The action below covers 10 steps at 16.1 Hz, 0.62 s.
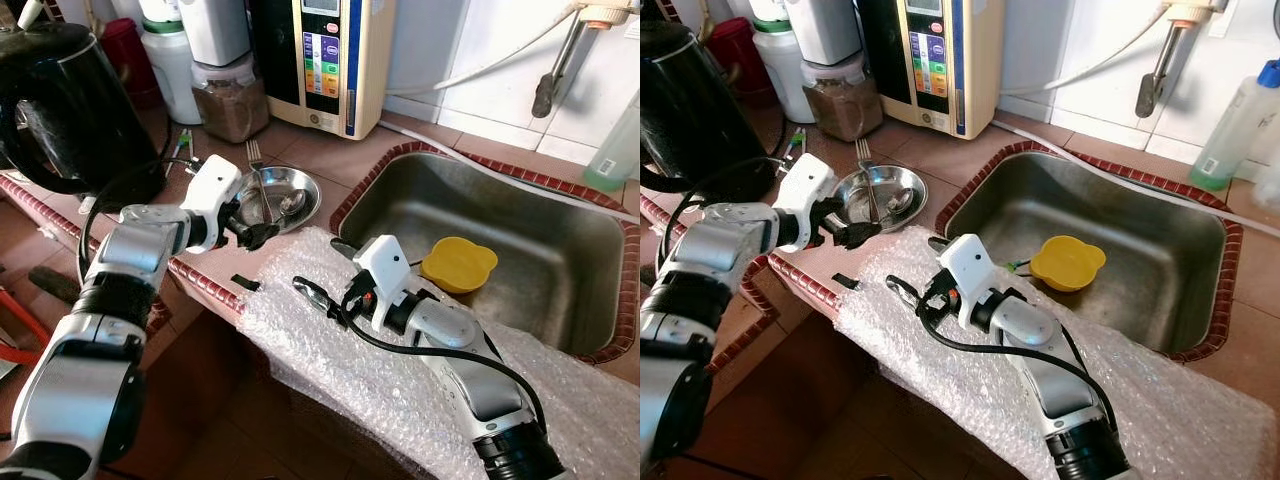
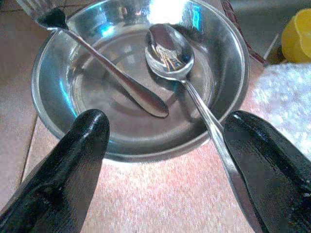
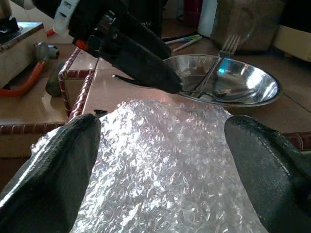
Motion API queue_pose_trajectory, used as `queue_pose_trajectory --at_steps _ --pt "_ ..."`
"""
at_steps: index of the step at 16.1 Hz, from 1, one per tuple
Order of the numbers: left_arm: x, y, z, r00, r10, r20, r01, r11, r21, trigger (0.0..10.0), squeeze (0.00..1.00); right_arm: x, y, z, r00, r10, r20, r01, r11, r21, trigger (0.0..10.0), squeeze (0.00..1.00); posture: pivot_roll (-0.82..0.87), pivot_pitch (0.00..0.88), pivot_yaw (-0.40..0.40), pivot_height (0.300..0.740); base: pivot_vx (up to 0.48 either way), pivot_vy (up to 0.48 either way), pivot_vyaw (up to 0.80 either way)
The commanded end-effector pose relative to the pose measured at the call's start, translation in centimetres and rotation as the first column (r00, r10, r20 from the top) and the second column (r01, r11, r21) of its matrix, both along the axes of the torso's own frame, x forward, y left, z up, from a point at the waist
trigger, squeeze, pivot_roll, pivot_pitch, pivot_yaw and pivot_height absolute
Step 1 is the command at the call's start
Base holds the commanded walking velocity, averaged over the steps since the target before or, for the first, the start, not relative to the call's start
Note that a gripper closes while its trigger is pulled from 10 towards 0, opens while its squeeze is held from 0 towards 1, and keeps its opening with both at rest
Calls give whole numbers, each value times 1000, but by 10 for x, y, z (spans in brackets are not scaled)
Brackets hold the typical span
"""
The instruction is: Kitchen organization
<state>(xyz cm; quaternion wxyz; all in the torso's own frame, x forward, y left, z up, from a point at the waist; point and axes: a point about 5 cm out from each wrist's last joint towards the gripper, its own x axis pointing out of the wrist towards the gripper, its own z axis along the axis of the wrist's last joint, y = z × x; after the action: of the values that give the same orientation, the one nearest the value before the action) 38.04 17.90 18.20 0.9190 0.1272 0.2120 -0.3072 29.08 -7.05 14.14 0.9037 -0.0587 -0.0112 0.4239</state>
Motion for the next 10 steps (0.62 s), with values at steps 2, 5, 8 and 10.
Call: queue_pose_trajectory --at_steps 2,5,8,10 --pt "-3 5 5 1000 11 10 -11 1000 14 10000 1000 1 2 1 1000 8 8 -8 1000 0 10000 0 -53 17 78 740 0 0 0" --pt "3 7 10 987 132 94 -131 991 -13 10000 1000 2 3 1 1000 11 7 -11 1000 1 10000 0 -52 19 75 740 0 0 0" --pt "11 -3 16 969 194 156 -186 981 -61 10000 1000 2 3 0 1000 13 7 -13 1000 -2 10000 0 -57 15 71 740 0 0 0" --pt "17 -11 16 961 213 178 -205 977 -66 10000 1000 3 2 -1 1000 7 8 -7 1000 -8 10000 0 -62 13 68 740 0 0 0"
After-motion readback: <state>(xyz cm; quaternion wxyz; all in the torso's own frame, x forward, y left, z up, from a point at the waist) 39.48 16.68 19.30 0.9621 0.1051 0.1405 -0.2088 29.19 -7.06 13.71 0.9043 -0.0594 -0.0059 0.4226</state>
